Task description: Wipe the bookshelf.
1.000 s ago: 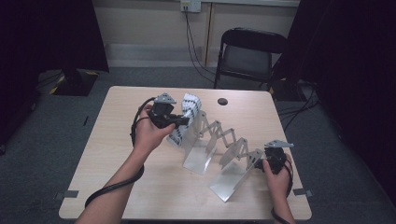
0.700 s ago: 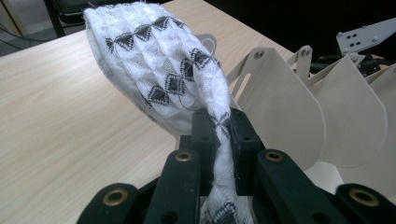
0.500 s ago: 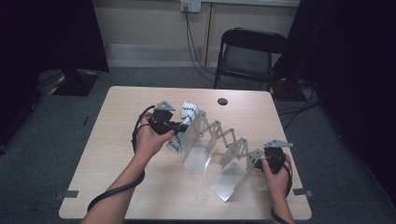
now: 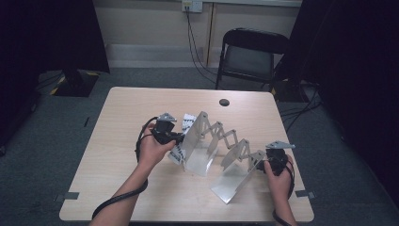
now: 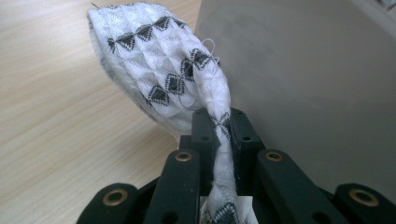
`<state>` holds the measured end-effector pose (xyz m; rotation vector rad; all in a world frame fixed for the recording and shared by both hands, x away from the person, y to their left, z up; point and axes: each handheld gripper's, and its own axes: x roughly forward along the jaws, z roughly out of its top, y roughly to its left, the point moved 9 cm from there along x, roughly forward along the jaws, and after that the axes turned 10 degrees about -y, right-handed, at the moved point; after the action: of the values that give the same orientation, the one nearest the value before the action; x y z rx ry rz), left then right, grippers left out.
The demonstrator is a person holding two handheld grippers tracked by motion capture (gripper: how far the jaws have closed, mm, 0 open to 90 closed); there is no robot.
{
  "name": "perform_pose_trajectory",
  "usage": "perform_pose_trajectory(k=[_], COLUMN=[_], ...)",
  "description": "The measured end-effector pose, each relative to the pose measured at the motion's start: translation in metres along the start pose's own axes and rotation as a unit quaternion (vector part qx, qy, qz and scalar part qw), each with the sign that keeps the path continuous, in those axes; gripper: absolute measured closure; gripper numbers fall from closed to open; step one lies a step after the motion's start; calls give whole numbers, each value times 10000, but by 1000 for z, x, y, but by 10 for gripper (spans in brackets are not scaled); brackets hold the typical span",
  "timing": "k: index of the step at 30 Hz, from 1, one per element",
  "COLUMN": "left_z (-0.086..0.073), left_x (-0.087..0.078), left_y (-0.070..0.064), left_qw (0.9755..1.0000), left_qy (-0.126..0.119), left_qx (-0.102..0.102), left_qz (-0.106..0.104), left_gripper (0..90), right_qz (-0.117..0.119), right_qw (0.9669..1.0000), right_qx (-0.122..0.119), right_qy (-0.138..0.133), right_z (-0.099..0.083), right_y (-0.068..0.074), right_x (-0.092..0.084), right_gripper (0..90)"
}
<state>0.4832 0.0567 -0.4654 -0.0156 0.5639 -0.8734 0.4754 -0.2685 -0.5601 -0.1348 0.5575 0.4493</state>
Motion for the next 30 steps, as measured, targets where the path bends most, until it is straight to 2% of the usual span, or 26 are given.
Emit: perform_pose_trajectory(k=[13,22,24,30], left_z=[-39,-45,-46,-44], left_x=[15,16,17,15], left_y=[8,11,12,12], left_qw=[9997,9996,9995,9994], left_qy=[199,209,211,268], left_qx=[-157,-155,-219,-188], left_qz=[38,75,82,84], left_gripper=[831,830,830,829], right_qz=[5,10,11,10], right_qw=[10000,10000,10000,10000], right_qx=[-6,-14,-17,-17], right_qy=[-1,-5,-6,-6], right_z=[0,0,0,0], right_y=[0,0,0,0], right_x=[0,0,0,0], right_gripper=[157,157,157,157])
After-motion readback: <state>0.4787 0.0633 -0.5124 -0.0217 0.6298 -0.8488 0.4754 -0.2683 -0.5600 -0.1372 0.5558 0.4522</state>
